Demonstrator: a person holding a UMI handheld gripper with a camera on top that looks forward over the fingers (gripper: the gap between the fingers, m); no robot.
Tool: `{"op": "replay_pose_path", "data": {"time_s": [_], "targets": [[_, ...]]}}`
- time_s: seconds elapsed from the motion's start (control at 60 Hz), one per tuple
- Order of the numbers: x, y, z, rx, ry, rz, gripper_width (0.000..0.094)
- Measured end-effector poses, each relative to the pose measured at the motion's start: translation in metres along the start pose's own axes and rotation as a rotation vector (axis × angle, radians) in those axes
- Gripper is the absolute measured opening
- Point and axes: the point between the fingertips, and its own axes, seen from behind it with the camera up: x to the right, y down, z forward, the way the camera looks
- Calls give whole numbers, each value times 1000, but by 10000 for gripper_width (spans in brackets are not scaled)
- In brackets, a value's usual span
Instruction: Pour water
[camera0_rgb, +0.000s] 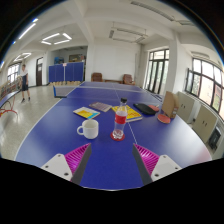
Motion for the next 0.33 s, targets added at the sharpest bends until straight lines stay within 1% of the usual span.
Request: {"op": "replay_pose_path", "data": {"time_s": [0.1, 0.217, 0.333], "targets": [[0, 8, -21, -2, 3, 8, 855], [6, 17, -34, -30, 33, -3, 849], [5, 11, -38, -3, 20, 1, 850]]}}
